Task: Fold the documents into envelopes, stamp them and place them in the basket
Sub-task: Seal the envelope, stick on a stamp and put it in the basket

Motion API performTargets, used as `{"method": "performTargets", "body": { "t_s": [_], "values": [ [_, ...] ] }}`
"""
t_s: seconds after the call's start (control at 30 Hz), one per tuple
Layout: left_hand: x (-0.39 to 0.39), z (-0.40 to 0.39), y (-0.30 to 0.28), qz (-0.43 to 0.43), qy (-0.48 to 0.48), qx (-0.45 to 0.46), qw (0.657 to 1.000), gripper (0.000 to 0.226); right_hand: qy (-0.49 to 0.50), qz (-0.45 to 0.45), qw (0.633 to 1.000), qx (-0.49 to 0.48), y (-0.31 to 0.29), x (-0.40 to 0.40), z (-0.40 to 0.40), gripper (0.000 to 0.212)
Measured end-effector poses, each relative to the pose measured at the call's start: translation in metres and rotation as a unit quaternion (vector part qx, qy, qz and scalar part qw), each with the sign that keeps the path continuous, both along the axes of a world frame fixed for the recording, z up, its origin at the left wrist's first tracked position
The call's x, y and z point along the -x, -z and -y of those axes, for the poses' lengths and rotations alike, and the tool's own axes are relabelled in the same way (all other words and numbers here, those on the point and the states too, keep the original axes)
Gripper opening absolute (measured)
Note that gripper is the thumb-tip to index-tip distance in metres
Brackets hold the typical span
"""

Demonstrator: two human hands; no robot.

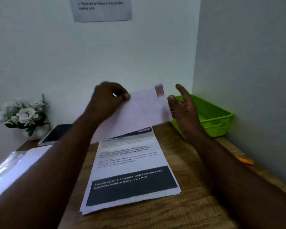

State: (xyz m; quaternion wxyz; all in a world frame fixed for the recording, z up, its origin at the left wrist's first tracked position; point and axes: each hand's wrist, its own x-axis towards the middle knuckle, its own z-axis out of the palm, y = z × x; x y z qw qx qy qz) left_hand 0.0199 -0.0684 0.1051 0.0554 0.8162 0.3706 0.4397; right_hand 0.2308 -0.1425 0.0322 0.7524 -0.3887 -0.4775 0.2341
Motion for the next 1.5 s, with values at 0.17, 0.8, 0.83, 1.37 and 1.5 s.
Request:
{"method": "performTargets", "body": {
  "t_s": [0.17,0.8,0.83,1.37,1.5],
  "values": [
    [-0.020,0.006,-0.072,0.230,0.051,0.039,0.971,0.007,0.170,0.173,0.970,-0.030,-0.017,-0.041,0.019,0.045],
    [-0.168,-0.039,0.003,0.514,0.062,0.376,0.768,0.027,0.136,0.443,0.790,0.401,-0.023,-0.117,0.050,0.077],
    [-0.172,-0.041,0.003,0.521,0.060,0.374,0.765,0.028,0.139,0.425,0.809,0.381,-0.025,-0.121,0.054,0.084],
    [-0.263,-0.028,0.013,0.541,0.039,0.434,0.719,0.023,0.260,0.436,0.809,0.295,0.004,-0.142,0.025,0.050],
    [-0.264,-0.029,0.010,0.518,0.016,0.422,0.744,0.027,0.283,0.463,0.785,0.298,0.004,-0.143,0.022,0.040]
  ]
}}
